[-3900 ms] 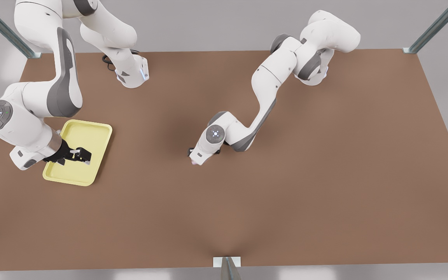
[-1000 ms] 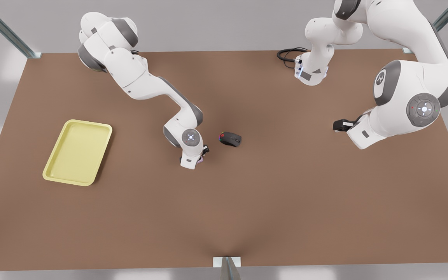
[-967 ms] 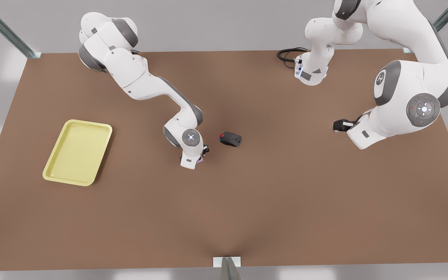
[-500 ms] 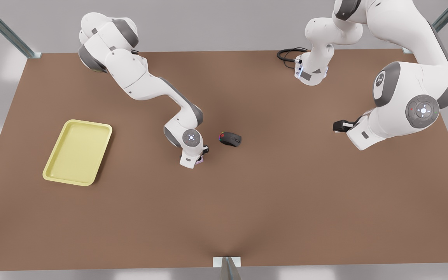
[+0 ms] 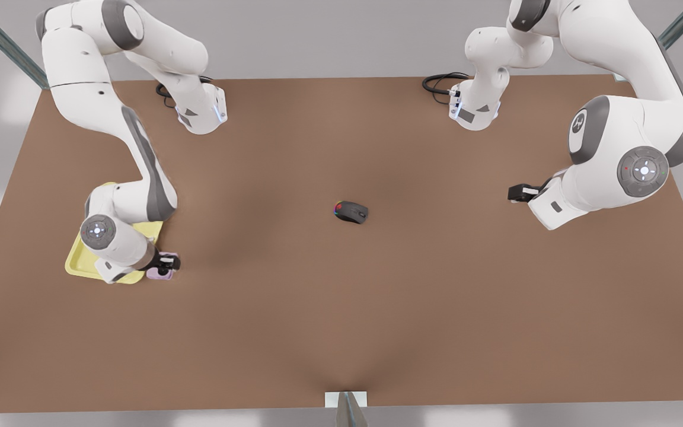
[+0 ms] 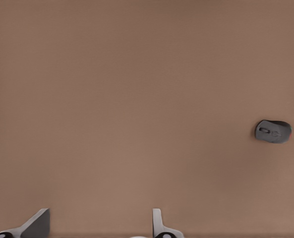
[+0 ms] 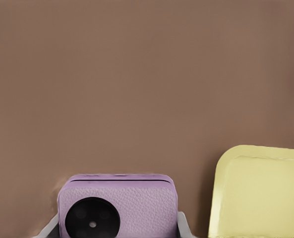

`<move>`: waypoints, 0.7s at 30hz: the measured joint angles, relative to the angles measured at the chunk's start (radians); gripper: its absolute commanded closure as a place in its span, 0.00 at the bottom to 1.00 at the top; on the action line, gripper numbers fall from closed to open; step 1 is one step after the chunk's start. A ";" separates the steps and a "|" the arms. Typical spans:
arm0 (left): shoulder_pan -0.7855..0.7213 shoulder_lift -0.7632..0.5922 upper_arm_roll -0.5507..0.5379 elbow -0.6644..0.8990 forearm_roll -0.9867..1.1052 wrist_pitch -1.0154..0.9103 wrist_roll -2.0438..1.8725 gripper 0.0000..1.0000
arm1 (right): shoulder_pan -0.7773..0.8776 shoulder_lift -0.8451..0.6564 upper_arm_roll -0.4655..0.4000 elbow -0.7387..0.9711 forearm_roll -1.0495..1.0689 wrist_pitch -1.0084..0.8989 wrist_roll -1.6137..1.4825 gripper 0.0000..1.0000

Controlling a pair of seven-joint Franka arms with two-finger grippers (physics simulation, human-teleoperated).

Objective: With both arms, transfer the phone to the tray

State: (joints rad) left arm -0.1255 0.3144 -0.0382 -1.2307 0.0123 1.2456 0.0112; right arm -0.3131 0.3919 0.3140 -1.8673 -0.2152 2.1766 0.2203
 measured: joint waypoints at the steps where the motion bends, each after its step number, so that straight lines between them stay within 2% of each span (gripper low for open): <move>1: 0.000 0.000 0.000 0.000 0.001 0.000 0.000 0.00 | -0.055 -0.016 -0.001 -0.027 0.001 -0.004 -0.030 0.30; 6: 0.000 -0.003 0.000 0.000 0.004 -0.003 -0.001 0.00 | -0.170 -0.135 -0.005 -0.238 0.006 -0.006 -0.161 0.28; 11: 0.000 -0.002 -0.002 0.004 0.023 -0.010 -0.002 0.00 | -0.269 -0.107 -0.008 -0.305 0.000 0.056 -0.261 0.26; 12: 0.000 -0.002 -0.003 0.005 0.024 -0.012 -0.002 0.00 | -0.282 -0.088 -0.009 -0.298 -0.003 0.066 -0.277 0.00; 18: 0.000 0.000 -0.002 0.005 0.030 -0.021 -0.003 0.00 | -0.272 -0.040 0.016 -0.153 -0.011 0.068 -0.333 0.00; 21: 0.000 0.001 -0.003 0.005 0.032 -0.023 -0.003 0.00 | -0.157 -0.044 0.042 0.110 -0.011 -0.032 -0.340 0.00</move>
State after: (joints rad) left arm -0.1257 0.3156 -0.0412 -1.2261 0.0440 1.2226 0.0080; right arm -0.4706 0.3474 0.3562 -1.7575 -0.2265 2.1450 -0.1193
